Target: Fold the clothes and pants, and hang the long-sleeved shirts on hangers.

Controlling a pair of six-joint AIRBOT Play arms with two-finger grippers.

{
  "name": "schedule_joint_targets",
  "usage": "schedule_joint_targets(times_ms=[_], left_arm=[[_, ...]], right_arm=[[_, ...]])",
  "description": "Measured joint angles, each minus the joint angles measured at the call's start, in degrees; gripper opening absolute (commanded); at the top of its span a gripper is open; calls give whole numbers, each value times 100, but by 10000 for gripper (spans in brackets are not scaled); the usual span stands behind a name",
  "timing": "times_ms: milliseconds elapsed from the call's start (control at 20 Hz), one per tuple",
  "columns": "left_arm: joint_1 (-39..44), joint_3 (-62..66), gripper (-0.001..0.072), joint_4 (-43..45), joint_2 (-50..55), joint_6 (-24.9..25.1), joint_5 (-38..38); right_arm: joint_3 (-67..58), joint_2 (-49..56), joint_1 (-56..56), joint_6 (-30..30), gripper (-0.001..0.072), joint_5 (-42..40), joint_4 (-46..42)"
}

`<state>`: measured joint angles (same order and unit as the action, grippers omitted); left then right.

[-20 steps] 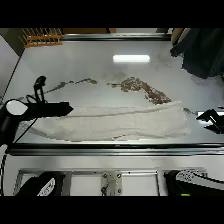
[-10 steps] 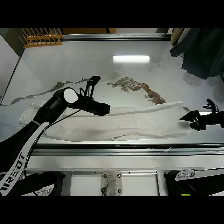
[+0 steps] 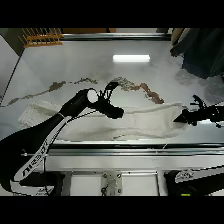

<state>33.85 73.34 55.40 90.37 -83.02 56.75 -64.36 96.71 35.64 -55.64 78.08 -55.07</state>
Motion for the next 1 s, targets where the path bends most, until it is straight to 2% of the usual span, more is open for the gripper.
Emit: schedule_joint_targets(times_ms=[200, 550, 1000], left_arm=[[245, 35, 30, -85, 409, -59, -251], [621, 417, 30, -282, 1099, -98, -730], [916, 1856, 30, -295, 2227, -101, -216]], right_arm=[[-256, -743, -157, -264, 18, 422, -503], [-1226, -2280, -1224, -1377, 19, 1355, -1405], [-2312, -2874, -3440, -2697, 18, 1823, -1784]])
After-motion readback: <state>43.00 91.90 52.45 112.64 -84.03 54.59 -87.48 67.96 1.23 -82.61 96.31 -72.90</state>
